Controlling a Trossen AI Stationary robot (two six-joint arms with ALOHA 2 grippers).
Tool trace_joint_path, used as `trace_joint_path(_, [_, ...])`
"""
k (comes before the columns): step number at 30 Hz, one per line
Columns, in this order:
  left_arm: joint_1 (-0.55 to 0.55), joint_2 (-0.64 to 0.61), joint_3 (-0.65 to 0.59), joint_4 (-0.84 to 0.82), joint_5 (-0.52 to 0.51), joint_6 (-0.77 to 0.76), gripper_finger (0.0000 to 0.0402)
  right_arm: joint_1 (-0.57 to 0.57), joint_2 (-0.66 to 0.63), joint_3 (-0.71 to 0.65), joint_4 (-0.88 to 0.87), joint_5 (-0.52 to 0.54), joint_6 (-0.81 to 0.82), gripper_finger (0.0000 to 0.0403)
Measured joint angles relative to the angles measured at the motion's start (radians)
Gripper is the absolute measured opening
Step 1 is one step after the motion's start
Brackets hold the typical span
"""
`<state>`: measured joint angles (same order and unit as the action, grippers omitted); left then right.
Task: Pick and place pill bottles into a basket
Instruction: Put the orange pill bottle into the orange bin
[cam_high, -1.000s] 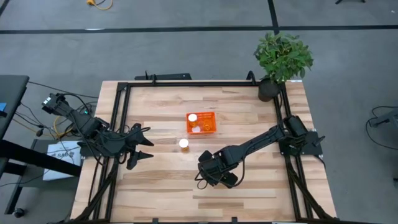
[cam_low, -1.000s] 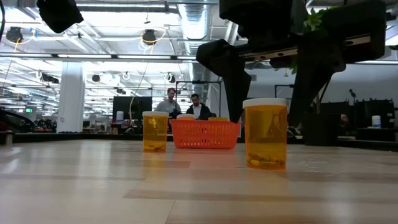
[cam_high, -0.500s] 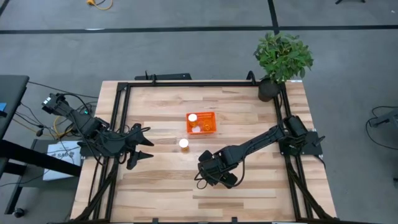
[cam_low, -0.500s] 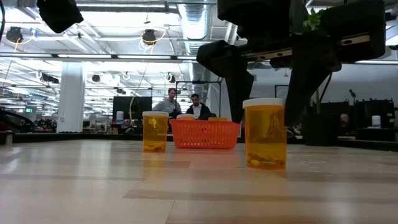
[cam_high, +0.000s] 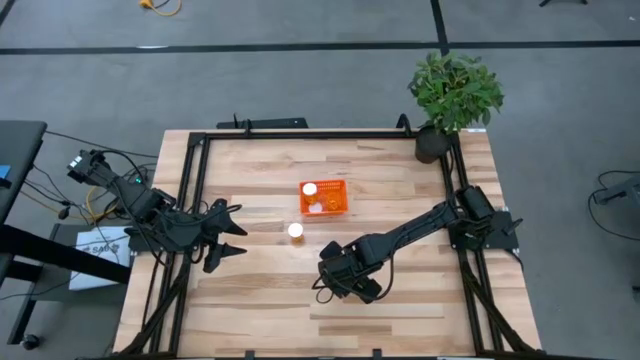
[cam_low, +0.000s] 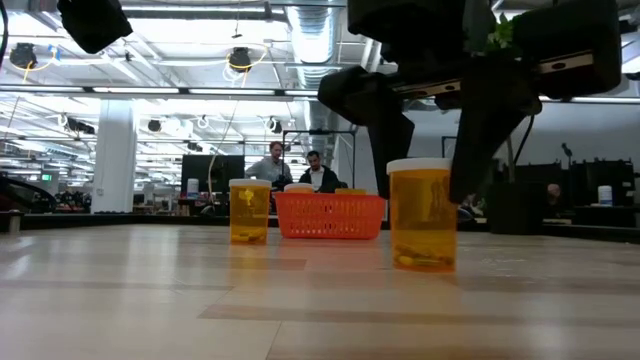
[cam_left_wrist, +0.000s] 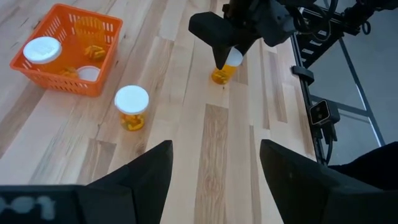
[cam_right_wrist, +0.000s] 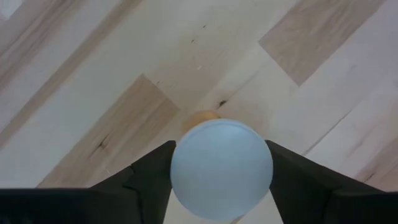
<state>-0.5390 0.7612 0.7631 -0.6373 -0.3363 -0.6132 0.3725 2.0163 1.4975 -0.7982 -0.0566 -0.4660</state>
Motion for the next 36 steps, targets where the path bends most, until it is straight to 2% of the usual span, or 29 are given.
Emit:
trace_joint_path(7, [0.0,0.0,0.0,0.0,0.001,-0.001,0.0232,0.0,0.0,0.0,0.0,0.001,0.044,0.0199])
trace_joint_path(16, [0.0,0.0,0.0,0.0,0.002,-0.001,0.0232,0.0,0.0,0.0,0.0,0.002,0.059,0.0223])
trace_joint_path(23, [0.0,0.0,0.0,0.0,0.002,-0.001,0.0232,0.0,0.001,0.024,-0.036,0.002,0.058,0.0192])
trace_joint_path(26, [0.0,0.0,0.0,0.0,0.002,-0.001,0.0232,-0.002,0.001,0.042,-0.043,0.002,0.058,0.0196])
trace_joint_path(31, [0.0,0.0,0.0,0.0,0.002,-0.007,0.0232,-0.012,0.002,0.095,-0.059,0.003,0.076,0.0231])
trace_joint_path(36, [0.0,0.0,0.0,0.0,0.002,-0.013,0.0232,-0.034,0.002,0.158,-0.106,0.003,0.073,0.0217])
